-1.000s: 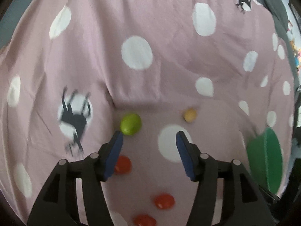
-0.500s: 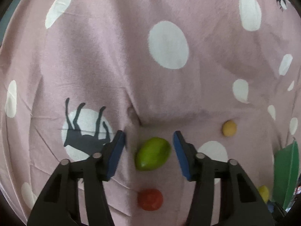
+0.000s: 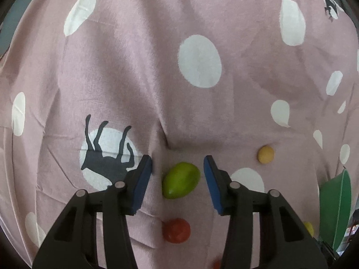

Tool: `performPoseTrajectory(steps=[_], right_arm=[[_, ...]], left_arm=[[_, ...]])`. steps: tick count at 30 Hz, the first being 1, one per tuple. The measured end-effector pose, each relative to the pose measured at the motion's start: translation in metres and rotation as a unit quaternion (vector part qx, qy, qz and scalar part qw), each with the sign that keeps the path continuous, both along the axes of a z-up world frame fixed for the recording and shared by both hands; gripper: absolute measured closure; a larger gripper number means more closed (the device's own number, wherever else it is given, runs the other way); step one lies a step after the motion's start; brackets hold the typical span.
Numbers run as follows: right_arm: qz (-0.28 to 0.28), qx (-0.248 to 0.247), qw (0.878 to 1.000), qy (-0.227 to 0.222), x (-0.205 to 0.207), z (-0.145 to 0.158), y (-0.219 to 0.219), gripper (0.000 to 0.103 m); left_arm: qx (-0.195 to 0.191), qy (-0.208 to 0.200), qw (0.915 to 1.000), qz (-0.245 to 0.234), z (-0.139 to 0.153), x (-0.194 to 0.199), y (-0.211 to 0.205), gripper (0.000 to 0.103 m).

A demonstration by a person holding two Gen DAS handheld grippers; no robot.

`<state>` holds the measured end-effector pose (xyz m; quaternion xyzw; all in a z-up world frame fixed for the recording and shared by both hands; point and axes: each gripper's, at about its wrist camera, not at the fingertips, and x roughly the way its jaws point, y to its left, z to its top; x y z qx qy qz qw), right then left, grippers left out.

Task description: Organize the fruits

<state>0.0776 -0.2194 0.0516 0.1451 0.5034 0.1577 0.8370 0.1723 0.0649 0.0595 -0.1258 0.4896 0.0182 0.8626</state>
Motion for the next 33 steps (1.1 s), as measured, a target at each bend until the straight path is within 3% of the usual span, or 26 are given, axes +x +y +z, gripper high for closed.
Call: performPoseTrajectory(steps=[5, 8, 12, 15, 20, 22, 29, 33], right_arm=[[0.003, 0.0, 1.0, -0.003, -0.002, 0.002, 0.0, 0.066], [0.005, 0.001, 1.0, -0.003, -0.002, 0.001, 0.0, 0.066], [0.007, -0.001, 1.0, -0.003, -0.001, 0.002, 0.0, 0.066], [0.008, -0.001, 1.0, -0.004, -0.001, 0.002, 0.0, 0.066], [0.011, -0.004, 1.0, -0.001, 0.0, 0.001, 0.002, 0.066], [0.011, -0.003, 1.0, -0.001, 0.0, 0.001, 0.003, 0.066], [0.009, -0.003, 1.0, -0.003, -0.001, 0.001, 0.003, 0.066], [0.01, 0.003, 1.0, -0.008, -0.002, 0.003, -0.001, 0.066]], left_arm=[[-0.034, -0.018, 0.999, -0.021, 0.016, -0.004, -0.004, 0.056], [-0.006, -0.008, 0.999, -0.043, 0.008, -0.004, -0.017, 0.056], [0.042, 0.015, 0.9984, -0.035, -0.006, -0.001, -0.02, 0.058], [0.036, 0.019, 0.9985, -0.037, -0.014, 0.0, -0.018, 0.06], [0.067, 0.0, 0.9968, -0.044, -0.024, 0.003, -0.031, 0.069], [0.049, 0.022, 0.9973, -0.051, -0.031, 0.01, -0.037, 0.07], [0.007, 0.016, 0.9995, -0.024, -0.027, 0.003, -0.03, 0.071], [-0.004, -0.026, 0.9994, -0.023, 0.003, -0.028, -0.027, 0.071]])
